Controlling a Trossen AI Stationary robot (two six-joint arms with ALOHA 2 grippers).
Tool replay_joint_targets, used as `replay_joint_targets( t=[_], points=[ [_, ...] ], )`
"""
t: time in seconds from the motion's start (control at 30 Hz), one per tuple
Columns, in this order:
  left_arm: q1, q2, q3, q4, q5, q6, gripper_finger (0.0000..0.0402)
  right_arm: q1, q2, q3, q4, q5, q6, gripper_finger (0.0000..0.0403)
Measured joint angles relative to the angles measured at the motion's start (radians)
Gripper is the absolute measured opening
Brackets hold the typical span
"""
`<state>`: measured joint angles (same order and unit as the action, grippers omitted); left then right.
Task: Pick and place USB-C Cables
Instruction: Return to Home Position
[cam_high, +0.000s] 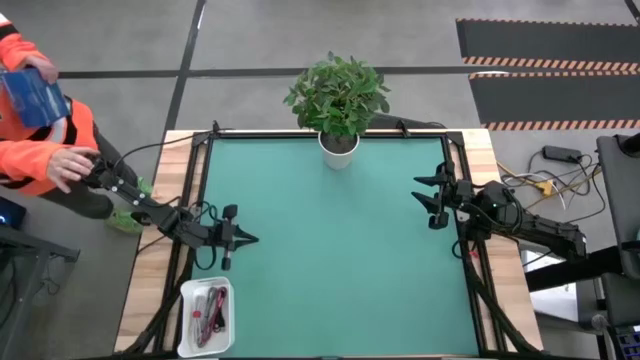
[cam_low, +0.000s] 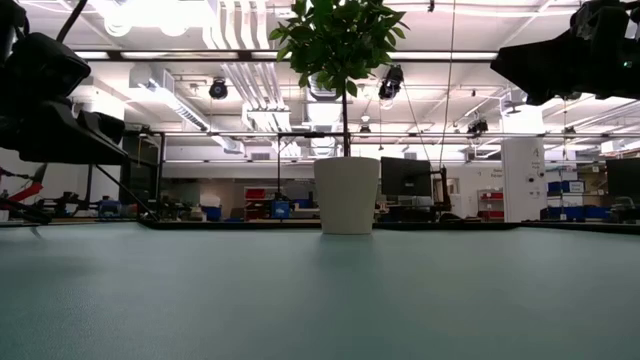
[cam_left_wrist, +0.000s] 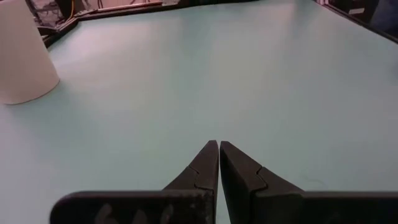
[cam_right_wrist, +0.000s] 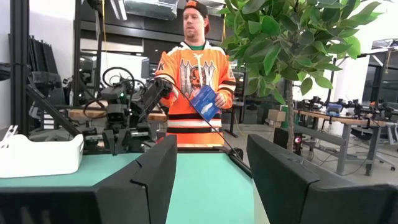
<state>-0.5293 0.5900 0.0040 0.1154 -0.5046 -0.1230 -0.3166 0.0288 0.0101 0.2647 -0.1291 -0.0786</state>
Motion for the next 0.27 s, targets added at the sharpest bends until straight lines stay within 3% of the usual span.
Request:
replay_joint_targets(
  t=[0.27],
  points=[
    [0.000,-0.028,0.000,0.000,0.000,0.000,0.0001,0.000,0.000,0.000,0.000,0.000,0.000,0.0187]
  ],
)
